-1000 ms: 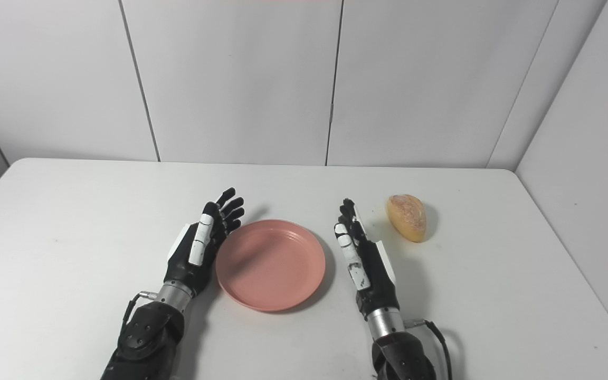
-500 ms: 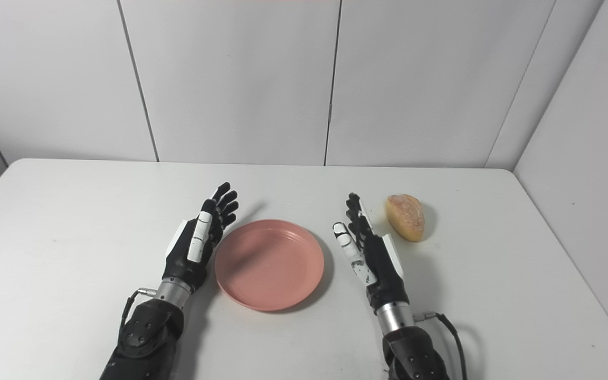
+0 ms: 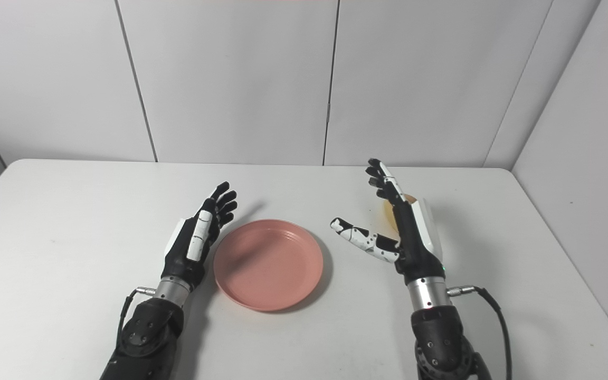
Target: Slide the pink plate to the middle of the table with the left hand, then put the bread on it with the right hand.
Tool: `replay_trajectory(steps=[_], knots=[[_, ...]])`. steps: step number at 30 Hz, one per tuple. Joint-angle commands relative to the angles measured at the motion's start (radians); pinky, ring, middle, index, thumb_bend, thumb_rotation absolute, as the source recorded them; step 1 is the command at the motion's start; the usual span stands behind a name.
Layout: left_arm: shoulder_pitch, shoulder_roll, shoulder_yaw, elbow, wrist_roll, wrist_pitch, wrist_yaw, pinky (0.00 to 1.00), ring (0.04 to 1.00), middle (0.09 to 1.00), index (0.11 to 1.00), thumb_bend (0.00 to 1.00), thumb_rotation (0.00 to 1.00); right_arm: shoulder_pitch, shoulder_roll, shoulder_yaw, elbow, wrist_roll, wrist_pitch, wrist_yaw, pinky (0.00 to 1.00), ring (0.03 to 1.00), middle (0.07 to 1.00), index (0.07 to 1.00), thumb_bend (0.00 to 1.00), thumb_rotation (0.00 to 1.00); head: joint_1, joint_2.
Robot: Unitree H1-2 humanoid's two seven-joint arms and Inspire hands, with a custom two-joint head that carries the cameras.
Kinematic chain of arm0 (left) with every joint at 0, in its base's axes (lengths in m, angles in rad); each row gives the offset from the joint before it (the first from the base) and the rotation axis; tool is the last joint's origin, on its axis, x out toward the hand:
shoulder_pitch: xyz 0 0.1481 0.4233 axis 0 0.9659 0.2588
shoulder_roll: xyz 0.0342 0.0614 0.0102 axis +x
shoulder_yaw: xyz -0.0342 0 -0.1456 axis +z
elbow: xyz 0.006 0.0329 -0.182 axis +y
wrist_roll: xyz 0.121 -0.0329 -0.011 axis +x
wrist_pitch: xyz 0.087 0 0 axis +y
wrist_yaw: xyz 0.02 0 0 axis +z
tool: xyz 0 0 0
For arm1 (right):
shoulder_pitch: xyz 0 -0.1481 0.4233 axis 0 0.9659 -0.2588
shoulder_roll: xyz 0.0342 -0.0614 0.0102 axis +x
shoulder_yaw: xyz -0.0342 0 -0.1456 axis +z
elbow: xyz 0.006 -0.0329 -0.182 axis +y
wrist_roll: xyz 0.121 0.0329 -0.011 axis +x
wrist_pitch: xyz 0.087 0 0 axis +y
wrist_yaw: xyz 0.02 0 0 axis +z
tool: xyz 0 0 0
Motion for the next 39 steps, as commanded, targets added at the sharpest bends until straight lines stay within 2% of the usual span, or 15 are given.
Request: replay_trajectory(steps=[1,5,10,13,15,20,24,29,39], knots=[[0.011,-0.007,-0.005,0.031,0.020,-0.037,0.019,0.89,0.901,0.905,0.889,0.72,1.00,-0.047,-0.022,-0.016,-0.036,-0.033,0.009,-0.035,0.78,0.826,0.870,0.895,0.66,0.47,-0.002,-0.001],[0.012,-0.002,-0.008,0.032,0.021,-0.027,0.016,0.92,0.910,0.911,0.892,0.72,1.00,-0.077,-0.046,-0.026,-0.006,-0.065,0.006,-0.048,0.77,0.822,0.870,0.893,0.68,0.47,-0.009,-0.003],[0.015,0.006,-0.009,0.026,0.013,-0.022,0.002,0.89,0.902,0.911,0.894,0.70,1.00,-0.123,-0.086,-0.033,0.055,-0.117,0.017,-0.071,0.77,0.849,0.880,0.897,0.69,0.46,-0.027,-0.004],[0.015,0.011,-0.007,0.028,0.008,-0.021,-0.007,0.89,0.901,0.910,0.895,0.71,1.00,-0.151,-0.115,-0.028,0.100,-0.166,0.037,-0.089,0.79,0.879,0.893,0.903,0.69,0.45,-0.043,-0.006],[0.015,0.014,-0.004,0.025,0.001,-0.013,-0.018,0.92,0.915,0.918,0.903,0.73,1.00,-0.171,-0.133,-0.025,0.132,-0.189,0.056,-0.092,0.78,0.893,0.903,0.905,0.70,0.41,-0.048,-0.006],[0.014,0.020,0.000,0.025,-0.009,-0.003,-0.043,0.96,0.934,0.933,0.923,0.75,1.00,-0.216,-0.173,-0.003,0.211,-0.259,0.091,-0.115,0.80,0.877,0.896,0.900,0.71,0.39,-0.051,-0.003],[0.015,0.023,0.000,0.019,-0.015,0.003,-0.057,0.93,0.932,0.935,0.928,0.74,1.00,-0.250,-0.200,0.014,0.281,-0.291,0.114,-0.124,0.83,0.876,0.894,0.897,0.71,0.38,-0.054,-0.003],[0.016,0.024,-0.001,0.009,-0.018,0.011,-0.062,0.95,0.940,0.942,0.933,0.74,1.00,-0.279,-0.220,0.037,0.357,-0.305,0.139,-0.131,0.84,0.883,0.900,0.899,0.71,0.40,-0.055,-0.004],[0.024,0.024,-0.005,-0.015,-0.003,0.037,-0.054,0.99,0.955,0.946,0.936,0.75,1.00,-0.316,-0.237,0.074,0.485,-0.297,0.152,-0.153,0.85,0.886,0.904,0.902,0.72,0.36,-0.048,0.000]])
